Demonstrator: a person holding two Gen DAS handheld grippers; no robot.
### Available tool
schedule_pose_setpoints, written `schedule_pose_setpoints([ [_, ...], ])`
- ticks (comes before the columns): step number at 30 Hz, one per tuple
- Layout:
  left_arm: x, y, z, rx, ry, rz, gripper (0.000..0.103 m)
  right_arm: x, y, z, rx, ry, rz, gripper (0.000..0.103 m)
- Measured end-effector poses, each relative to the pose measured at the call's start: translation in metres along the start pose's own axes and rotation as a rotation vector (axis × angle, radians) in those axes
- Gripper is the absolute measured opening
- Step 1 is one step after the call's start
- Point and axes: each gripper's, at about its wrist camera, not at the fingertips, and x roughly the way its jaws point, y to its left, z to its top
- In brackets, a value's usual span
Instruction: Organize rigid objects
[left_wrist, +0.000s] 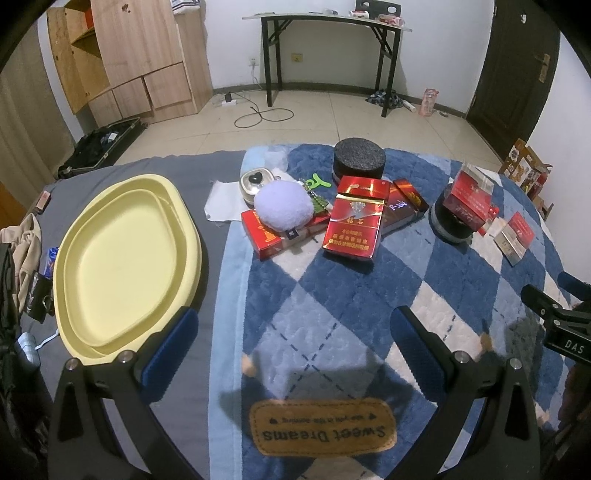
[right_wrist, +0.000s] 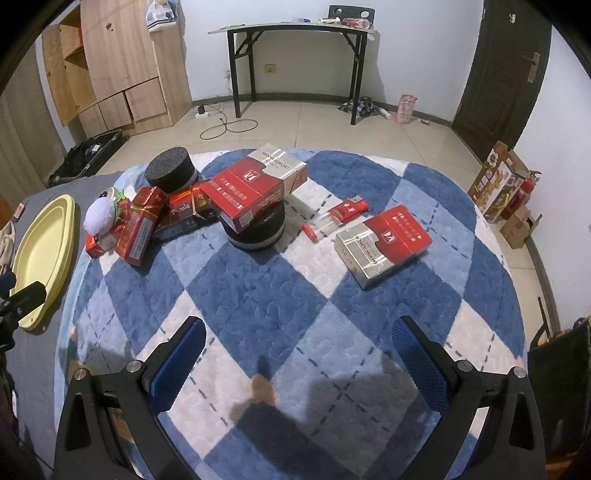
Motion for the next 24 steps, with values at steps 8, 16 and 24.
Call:
schedule_pose_setpoints([
  [8,-0.0033,-0.0014,0.0019,0.003,0.000,-0.004,0.103,-0.0001,0.0001,-0.0002,-0.003,0.000,-0.001,0.103],
  [16,-0.0036,-0.0028,-0.0008,0.010,0.003,-0.007,0.103,0.0022,0.0011,-0.0020,-0.008,0.009,0.013,0.103],
  [24,-0.0019,-0.0027,-0.0021,0.011,0.006,-0.009,0.103,0.0036,0.0015,-0.0023,-0.013,0.010,0.008,0.103],
])
